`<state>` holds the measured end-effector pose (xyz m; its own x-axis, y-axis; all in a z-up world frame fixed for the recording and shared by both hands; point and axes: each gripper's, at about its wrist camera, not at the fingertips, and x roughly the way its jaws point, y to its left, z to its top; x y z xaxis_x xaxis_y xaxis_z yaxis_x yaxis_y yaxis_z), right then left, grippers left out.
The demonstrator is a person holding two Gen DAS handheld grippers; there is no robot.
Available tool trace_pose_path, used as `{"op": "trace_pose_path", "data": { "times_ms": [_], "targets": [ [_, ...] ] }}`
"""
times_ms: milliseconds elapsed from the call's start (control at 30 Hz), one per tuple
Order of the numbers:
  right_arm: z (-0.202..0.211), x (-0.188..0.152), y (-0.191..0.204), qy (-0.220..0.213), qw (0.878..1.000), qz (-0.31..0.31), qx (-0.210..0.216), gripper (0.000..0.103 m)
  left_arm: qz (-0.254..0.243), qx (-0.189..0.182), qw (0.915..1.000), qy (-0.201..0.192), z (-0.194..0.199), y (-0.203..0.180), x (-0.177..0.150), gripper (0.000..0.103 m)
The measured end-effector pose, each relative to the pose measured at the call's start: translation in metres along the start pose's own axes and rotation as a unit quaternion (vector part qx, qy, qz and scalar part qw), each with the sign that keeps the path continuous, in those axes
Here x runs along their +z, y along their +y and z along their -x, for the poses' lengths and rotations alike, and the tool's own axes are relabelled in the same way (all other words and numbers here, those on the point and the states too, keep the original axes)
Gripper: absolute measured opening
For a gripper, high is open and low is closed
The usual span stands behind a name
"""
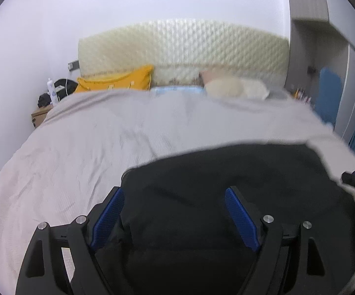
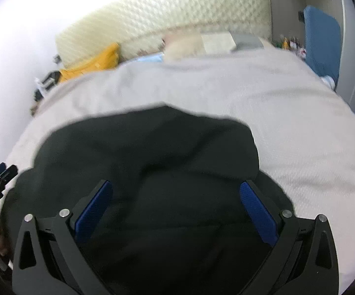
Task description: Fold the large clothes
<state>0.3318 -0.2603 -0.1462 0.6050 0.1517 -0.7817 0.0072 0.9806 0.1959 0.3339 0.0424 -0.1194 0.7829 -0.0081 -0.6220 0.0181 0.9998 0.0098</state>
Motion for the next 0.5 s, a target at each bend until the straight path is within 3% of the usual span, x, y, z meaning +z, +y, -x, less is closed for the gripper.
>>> {"op": "trace_pose_path", "data": {
  "times_ms": [100,167,400,500],
  "targets": [
    [0.043,0.014,0.018,-0.044,0.998,0.033,-0.017,0.103,0.016,-0.012,0.9998,0.004,0.036,-0.010,0.016,0.084],
    [0.072,0.021,0.028,-0.069,0.997,0.042,-0.005,0.103,0.028,-0.017,0.9995,0.000,0.061,-0.016,0.023,0.084],
    [0.168,0.030,0.060,-0.143,0.988,0.059,0.014,0.103,0.014,-0.046,0.9967,-0.065,0.161,-0.045,0.033,0.084],
    [0.203,0.017,0.074,-0.178,0.982,0.061,0.021,0.103,0.011,-0.069,0.9942,-0.082,0.194,-0.052,0.027,0.084]
  ]
}}
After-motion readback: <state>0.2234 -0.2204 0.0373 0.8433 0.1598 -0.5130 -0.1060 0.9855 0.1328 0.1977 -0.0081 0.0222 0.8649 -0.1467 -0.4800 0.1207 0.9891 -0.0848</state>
